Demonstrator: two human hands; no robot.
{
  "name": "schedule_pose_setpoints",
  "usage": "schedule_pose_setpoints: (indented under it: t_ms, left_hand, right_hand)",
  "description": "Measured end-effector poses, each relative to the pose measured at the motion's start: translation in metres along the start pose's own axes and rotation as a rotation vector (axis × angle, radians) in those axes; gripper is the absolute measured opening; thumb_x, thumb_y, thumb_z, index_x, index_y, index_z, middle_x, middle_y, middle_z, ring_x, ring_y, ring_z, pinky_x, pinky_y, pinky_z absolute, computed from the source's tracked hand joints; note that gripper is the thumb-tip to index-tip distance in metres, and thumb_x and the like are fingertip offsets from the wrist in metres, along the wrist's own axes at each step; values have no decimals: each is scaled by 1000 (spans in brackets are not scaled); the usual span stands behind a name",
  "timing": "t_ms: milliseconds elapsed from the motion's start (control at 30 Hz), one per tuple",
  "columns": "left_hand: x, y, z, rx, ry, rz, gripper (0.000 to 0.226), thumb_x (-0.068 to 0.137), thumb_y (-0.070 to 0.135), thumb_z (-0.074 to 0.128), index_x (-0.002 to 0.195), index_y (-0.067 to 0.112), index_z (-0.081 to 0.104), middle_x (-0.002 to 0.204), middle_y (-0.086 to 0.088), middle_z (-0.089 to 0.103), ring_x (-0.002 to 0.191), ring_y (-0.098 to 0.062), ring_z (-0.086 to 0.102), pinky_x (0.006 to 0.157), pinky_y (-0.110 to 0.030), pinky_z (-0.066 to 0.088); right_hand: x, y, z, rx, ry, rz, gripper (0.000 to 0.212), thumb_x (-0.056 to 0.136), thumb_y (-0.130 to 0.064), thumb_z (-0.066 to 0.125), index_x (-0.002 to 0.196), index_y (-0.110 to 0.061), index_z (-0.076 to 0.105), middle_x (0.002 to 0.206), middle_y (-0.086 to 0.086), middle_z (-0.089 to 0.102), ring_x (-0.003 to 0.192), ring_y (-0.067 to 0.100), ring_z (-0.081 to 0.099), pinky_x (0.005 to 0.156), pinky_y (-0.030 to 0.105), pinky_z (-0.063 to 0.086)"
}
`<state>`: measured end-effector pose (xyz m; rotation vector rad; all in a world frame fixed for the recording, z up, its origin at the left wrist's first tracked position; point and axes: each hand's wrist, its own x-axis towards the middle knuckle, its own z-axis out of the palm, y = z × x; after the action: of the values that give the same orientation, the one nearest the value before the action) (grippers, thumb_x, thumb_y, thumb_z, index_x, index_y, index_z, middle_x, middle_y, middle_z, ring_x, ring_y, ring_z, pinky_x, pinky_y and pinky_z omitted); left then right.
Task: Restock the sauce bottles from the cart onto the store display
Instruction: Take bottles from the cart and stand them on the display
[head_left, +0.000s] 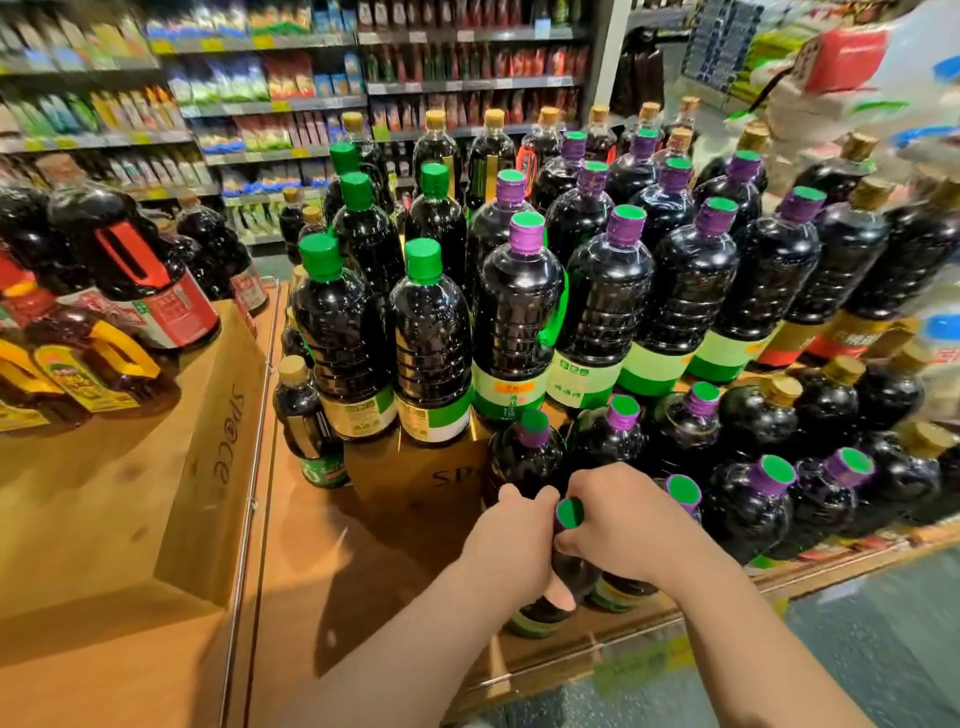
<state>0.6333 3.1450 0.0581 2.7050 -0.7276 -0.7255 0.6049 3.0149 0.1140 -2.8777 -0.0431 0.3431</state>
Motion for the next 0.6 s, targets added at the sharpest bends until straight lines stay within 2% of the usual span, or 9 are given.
schedule_pose_setpoints:
  t_ms: [100,200,300,433,533,600]
  left_hand:
    - [3,-5,1,-44,28,45,85,78,32,78,145,36,26,128,-13,42,97,-32,56,86,-37,49]
    - [3,-2,-4,-37,3,61,79,83,28,74,144,39,25,131,-18,37,95,-35,57,86,-38,50]
    - [1,1,-8,49,-12,70,68,84,29,71,138,33,30,123,-12,40,93,-32,56,82,-37,50]
    - [-8,1,-10,234,19,42,77,81,44,73,139,20,29,120,-9,45,93,-33,60,74,-44,54]
    - [-20,4,-8,219,41,-40,68,80,57,68,123,11,42,110,-7,51,87,-29,61,65,-40,51]
    - [-26,3,-8,192,39,-69,67,81,62,64,118,9,45,106,-8,54,87,-30,61,64,-40,49]
  right_hand:
    - [2,-1,-5,-64,-2,9,28,77,-39,69,78,-15,56,72,-3,53,69,15,53,52,25,39]
    - [3,-3,-10,-189,-15,1,30,76,-44,68,72,-19,53,68,-5,53,67,15,55,53,26,41]
    - [5,-10,-18,-312,-49,3,30,78,-48,67,74,-22,52,72,-7,54,71,16,56,56,27,43]
    - [12,-26,-33,-396,-201,16,42,80,-40,69,64,-21,36,69,-6,45,74,19,54,59,29,44]
    - [18,-34,-37,-435,-267,-22,28,80,-29,70,73,-16,47,74,-5,49,76,19,53,59,29,43]
    - [22,-38,-40,-427,-261,-61,28,79,-27,69,70,-16,46,69,-6,47,72,19,52,56,28,43]
